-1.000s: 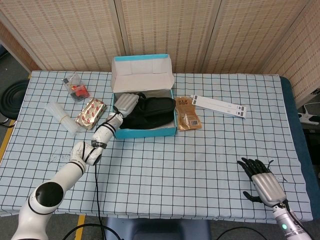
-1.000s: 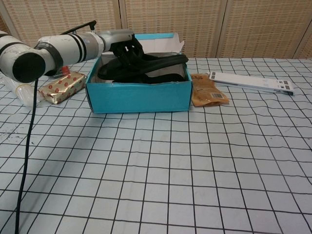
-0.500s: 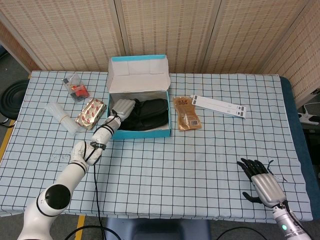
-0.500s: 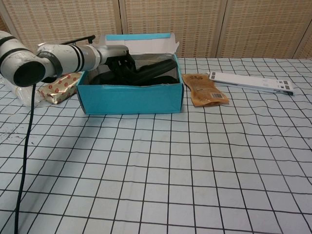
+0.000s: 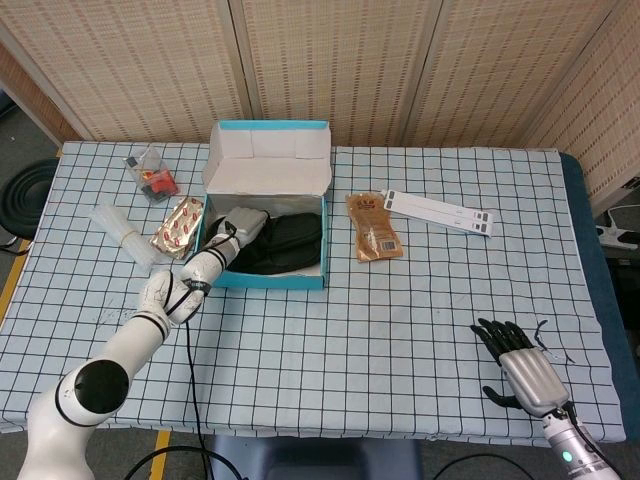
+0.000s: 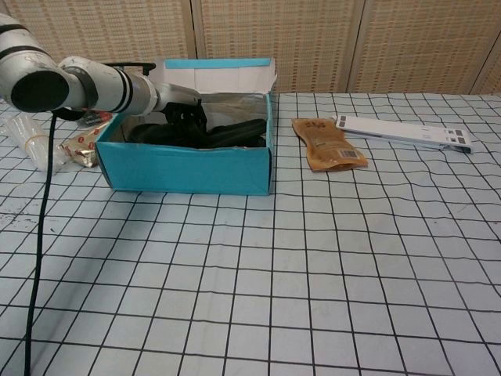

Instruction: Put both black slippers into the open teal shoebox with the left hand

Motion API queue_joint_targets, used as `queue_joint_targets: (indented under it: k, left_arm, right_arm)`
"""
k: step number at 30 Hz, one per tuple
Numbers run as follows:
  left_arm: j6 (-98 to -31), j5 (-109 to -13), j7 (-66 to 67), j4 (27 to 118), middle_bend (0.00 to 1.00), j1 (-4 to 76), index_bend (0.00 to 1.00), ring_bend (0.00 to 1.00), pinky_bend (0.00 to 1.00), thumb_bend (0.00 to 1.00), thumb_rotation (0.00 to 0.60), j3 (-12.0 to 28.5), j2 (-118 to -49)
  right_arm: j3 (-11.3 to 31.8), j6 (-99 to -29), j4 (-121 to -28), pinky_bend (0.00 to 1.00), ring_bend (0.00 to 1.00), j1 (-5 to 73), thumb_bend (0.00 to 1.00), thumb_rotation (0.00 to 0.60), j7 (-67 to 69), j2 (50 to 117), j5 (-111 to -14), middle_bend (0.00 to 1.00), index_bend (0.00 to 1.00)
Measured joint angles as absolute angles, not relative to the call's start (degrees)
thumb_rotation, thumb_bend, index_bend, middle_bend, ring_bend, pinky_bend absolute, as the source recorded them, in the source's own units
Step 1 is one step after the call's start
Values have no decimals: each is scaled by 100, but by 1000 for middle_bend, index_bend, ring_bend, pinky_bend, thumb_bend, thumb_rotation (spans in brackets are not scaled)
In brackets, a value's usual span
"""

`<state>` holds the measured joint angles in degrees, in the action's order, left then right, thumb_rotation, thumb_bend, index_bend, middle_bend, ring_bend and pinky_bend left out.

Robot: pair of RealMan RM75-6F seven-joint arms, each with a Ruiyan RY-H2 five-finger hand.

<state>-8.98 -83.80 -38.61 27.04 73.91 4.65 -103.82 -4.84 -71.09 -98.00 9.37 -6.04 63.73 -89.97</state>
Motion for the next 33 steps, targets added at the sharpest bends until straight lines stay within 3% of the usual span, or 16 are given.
queue_joint_targets:
  k: [9, 13, 16, 20, 22, 33]
  left_arm:
    - [-353, -7978, -3526, 3800, 705, 7332, 596, 601, 657, 711, 600, 657, -9806]
    - [-407, -7857, -3374, 3874, 633, 7209, 525, 482, 498, 675, 600, 790, -9805]
    - [-650, -7843, -3304, 3904, 457, 7115, 375, 360, 372, 630, 600, 858, -9813]
    - [-1068, -7850, -3276, 4009, 79, 6958, 35, 49, 210, 469, 600, 965, -9791]
    - [-1244, -7858, -3342, 4142, 9, 6875, 0, 1, 165, 419, 600, 1032, -9734]
    - [-1932, -8119, -3844, 4616, 0, 6592, 0, 0, 110, 346, 600, 1085, -9338]
  right_arm:
    - [-514, -7170, -9828, 0, 0, 917, 151, 600, -591, 6360, -9070, 0, 0]
    - [-523, -7142, -9824, 0, 0, 929, 151, 600, -581, 6361, -9071, 0, 0]
    - [-524, -7157, -9828, 0, 0, 927, 151, 600, -573, 6354, -9081, 0, 0]
    - [-529, -7219, -9840, 0, 0, 908, 151, 600, -540, 6334, -9119, 0, 0]
    - [-532, -7235, -9844, 0, 0, 901, 152, 600, -532, 6327, -9132, 0, 0]
    - [-544, -7257, -9856, 0, 0, 893, 152, 600, -553, 6326, -9167, 0, 0]
